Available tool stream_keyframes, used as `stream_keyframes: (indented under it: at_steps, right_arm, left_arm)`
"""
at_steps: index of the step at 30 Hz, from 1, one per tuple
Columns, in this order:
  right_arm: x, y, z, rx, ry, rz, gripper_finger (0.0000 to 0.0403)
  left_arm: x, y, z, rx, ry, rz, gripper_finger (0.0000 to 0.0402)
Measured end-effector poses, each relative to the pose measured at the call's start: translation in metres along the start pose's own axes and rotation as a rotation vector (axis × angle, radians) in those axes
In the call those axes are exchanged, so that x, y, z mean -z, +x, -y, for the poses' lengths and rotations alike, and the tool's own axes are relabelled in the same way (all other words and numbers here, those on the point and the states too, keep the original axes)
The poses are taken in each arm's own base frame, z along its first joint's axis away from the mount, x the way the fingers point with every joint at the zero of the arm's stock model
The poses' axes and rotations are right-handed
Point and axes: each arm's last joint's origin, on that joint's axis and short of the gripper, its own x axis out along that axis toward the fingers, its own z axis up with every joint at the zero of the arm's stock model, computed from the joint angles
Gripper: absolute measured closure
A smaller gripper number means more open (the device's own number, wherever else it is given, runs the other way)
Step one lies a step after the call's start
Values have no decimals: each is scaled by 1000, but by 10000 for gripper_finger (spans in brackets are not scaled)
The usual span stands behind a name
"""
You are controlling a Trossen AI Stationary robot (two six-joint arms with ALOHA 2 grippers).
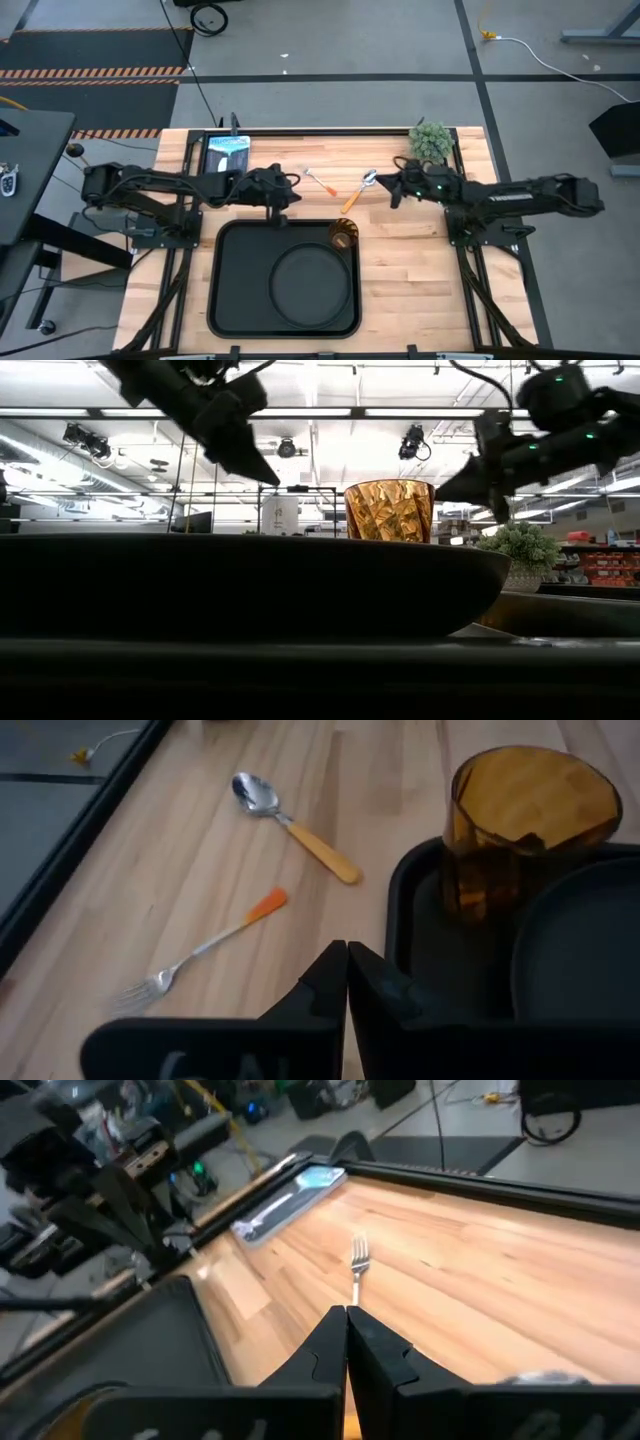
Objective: Pick and place plate/cup/fork/spoon on tray
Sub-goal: Put the orange fork on the black tray to the left of the black plate
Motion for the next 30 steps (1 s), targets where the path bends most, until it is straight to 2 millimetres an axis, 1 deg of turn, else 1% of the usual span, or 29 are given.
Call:
stream_keyframes:
  at_steps: [2, 8, 11, 14, 16, 17, 19, 20, 22, 26, 28, 30]
  right_arm:
    - [-8, 12, -4, -5, -39, -28, 386]
    - [-25, 53, -14, 0, -123, -98, 386]
    - [-29, 75, -19, -1, -145, -126, 386]
    - [-29, 97, -21, -22, -155, -173, 386]
    - [-25, 109, -21, -43, -181, -214, 386]
    - [-24, 117, -22, -56, -192, -227, 386]
    - [-19, 130, -21, -61, -212, -264, 386]
    - [-17, 137, -21, -65, -217, -281, 386]
    - [-11, 149, -20, -54, -224, -322, 386]
    - [-1, 170, -18, 4, -246, -428, 385]
    - [4, 178, -18, 31, -272, -489, 380]
    - [8, 189, -19, 46, -294, -506, 368]
  left_arm:
    - [3, 0, 0, -1, -12, 40, 381]
    - [26, -7, 0, 1, -40, 46, 381]
    - [38, -12, 0, 2, -68, 54, 381]
    - [46, -15, 0, 3, -91, 60, 383]
    - [55, -19, 1, 7, -100, 52, 383]
    - [53, -20, 1, 8, -111, 90, 383]
    - [65, -23, 1, 9, -113, 74, 383]
    - [63, -25, 1, 12, -120, 106, 383]
    - [72, -27, 1, 12, -135, 109, 384]
    - [80, -31, 1, 17, -163, 117, 382]
    - [85, -32, 2, 21, -164, 104, 382]
    - [86, -33, 2, 20, -163, 105, 382]
